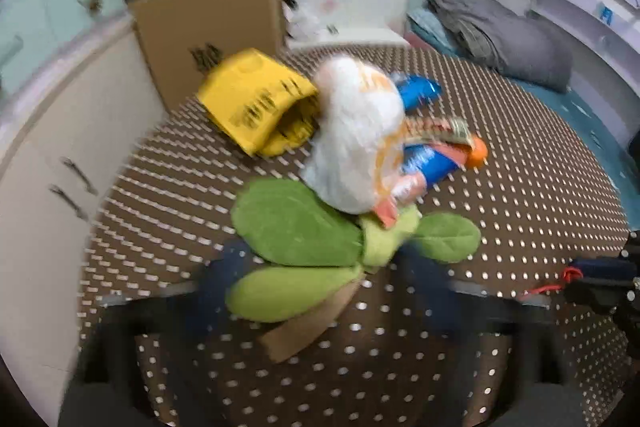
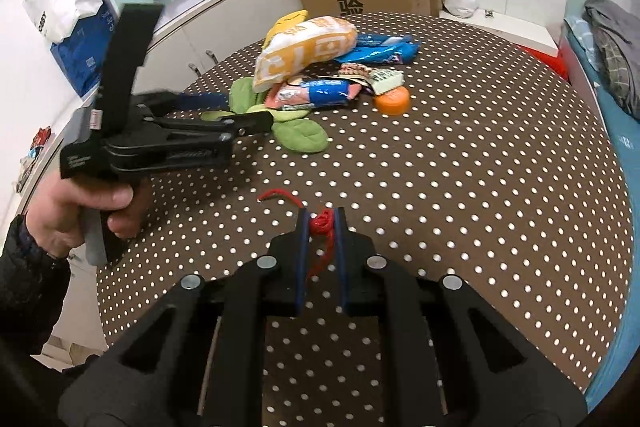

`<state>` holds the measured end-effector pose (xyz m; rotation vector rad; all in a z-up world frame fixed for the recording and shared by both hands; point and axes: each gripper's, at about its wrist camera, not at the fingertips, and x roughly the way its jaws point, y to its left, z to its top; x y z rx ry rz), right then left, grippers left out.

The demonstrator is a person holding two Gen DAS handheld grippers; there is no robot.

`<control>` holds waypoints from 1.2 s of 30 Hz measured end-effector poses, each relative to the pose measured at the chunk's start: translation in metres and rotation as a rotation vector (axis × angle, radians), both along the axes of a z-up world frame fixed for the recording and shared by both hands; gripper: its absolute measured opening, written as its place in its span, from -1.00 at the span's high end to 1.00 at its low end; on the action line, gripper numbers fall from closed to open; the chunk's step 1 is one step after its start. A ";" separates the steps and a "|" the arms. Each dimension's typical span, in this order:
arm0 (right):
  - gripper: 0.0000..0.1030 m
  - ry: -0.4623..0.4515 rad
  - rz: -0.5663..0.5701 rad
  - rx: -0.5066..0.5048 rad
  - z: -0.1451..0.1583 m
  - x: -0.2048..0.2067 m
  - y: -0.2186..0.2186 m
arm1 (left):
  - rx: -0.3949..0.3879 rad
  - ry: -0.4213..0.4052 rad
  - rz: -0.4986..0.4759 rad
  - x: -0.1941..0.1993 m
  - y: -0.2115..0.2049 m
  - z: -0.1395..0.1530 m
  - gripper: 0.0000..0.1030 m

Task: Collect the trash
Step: 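Grasp the green leaf plant with the left tool, then carry the string and plant to the blue bin and open both tools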

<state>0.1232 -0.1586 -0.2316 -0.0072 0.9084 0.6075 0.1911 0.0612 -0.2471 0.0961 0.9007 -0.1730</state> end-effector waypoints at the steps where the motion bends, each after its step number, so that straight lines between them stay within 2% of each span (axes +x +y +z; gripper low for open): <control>1: 0.76 0.002 -0.004 0.004 0.000 -0.002 -0.002 | -0.006 -0.002 -0.009 -0.001 0.000 0.001 0.10; 2: 0.76 0.001 -0.008 0.008 0.001 -0.003 -0.004 | -0.024 0.007 -0.027 -0.003 -0.001 0.003 0.22; 3: 0.76 -0.002 -0.009 0.009 0.002 -0.004 -0.006 | -0.048 0.019 -0.041 -0.006 0.000 0.005 0.57; 5: 0.76 -0.006 -0.008 0.010 0.003 -0.006 -0.008 | -0.102 0.038 -0.040 -0.013 0.005 0.007 0.65; 7: 0.76 -0.011 -0.012 0.012 0.004 -0.007 -0.010 | -0.117 0.042 -0.036 -0.022 0.009 0.007 0.70; 13: 0.76 -0.025 -0.036 0.035 0.010 -0.007 -0.019 | -0.191 0.042 -0.003 -0.065 0.030 0.014 0.71; 18: 0.76 -0.045 -0.063 0.045 0.017 -0.005 -0.028 | -0.215 0.024 0.002 -0.096 0.035 0.024 0.71; 24: 0.76 -0.092 -0.103 0.067 0.036 -0.005 -0.045 | -0.230 -0.025 -0.033 -0.098 0.015 0.048 0.73; 36: 0.76 -0.243 -0.278 0.113 0.096 -0.013 -0.141 | -0.218 -0.159 -0.198 -0.084 -0.076 0.112 0.74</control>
